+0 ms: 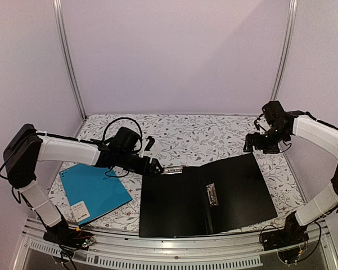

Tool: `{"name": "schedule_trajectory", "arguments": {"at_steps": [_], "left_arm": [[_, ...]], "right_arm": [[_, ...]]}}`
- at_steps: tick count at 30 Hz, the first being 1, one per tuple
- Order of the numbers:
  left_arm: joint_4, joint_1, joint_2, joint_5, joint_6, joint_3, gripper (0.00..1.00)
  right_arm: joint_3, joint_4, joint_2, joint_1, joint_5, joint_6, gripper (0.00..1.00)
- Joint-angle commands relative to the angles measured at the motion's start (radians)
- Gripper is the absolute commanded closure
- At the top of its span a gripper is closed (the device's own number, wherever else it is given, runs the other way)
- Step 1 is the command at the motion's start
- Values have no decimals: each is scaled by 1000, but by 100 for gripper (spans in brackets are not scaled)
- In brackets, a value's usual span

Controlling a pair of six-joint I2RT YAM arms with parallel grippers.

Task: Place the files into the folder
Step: Open the spring clip on the folder at the center of the board, then create pockets on the folder at the center of the board.

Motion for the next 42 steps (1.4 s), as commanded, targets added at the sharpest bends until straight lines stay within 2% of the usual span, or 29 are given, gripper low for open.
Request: {"name": "schedule_trajectory", "arguments": {"at_steps": [1, 10, 16, 24, 27, 28, 36, 42], "left_arm": [[24, -5, -47, -47, -31, -45, 13], [15, -7, -47, -48, -11, -31, 13], [15, -7, -61, -55, -3, -34, 13], [11, -7, -92, -77, 9, -32, 13], [9, -8, -109, -79, 14, -32, 13], [8, -7, -114, -80, 17, -30, 12], [-13, -7, -118, -102, 8, -19, 13], [-14, -7, -119, -107, -9, -16, 12]], "right_arm": [[-80, -67, -52, -95, -154, 32, 1], [-177, -39, 10, -207, -384, -11, 6], [-183, -21, 55, -210, -502, -21, 20], [-169, -4, 90, -211, -612, -35, 67], [-170, 59, 61, -211, -679, 11, 94], [-169, 78, 49, -210, -699, 47, 100], [-93, 184, -108, -211, -718, 245, 100], [-79, 354, -96, -204, -757, 435, 100]]}}
